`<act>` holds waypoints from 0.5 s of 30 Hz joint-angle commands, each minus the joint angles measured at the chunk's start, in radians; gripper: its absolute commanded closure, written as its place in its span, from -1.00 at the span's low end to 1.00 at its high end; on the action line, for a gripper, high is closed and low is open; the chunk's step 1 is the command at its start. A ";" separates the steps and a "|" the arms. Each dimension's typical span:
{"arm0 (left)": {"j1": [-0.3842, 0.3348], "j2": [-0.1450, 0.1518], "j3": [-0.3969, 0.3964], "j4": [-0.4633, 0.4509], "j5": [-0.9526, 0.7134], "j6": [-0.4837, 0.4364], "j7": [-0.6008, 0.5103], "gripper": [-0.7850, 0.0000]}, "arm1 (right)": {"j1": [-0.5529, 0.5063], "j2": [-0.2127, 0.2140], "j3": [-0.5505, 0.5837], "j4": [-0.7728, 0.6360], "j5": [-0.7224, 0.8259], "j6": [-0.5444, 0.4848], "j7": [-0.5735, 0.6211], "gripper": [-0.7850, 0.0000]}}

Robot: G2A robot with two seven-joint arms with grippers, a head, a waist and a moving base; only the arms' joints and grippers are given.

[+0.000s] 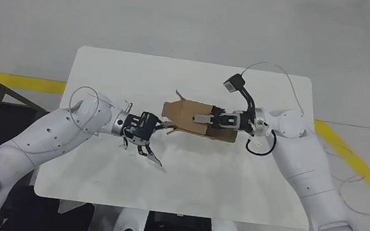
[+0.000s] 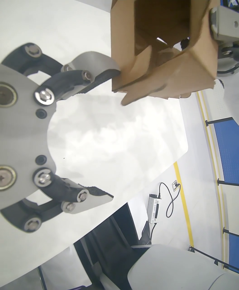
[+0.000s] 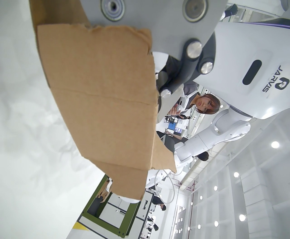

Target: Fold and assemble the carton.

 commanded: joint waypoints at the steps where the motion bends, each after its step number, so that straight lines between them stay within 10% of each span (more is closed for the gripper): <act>1: -0.001 0.003 0.001 -0.003 0.000 0.003 0.003 -1.00 | 0.001 0.000 -0.004 -0.002 -0.006 0.001 0.001 1.00; 15: -0.013 0.016 0.010 -0.020 -0.002 0.012 0.012 -1.00 | 0.011 0.003 -0.033 -0.015 -0.024 0.010 0.010 1.00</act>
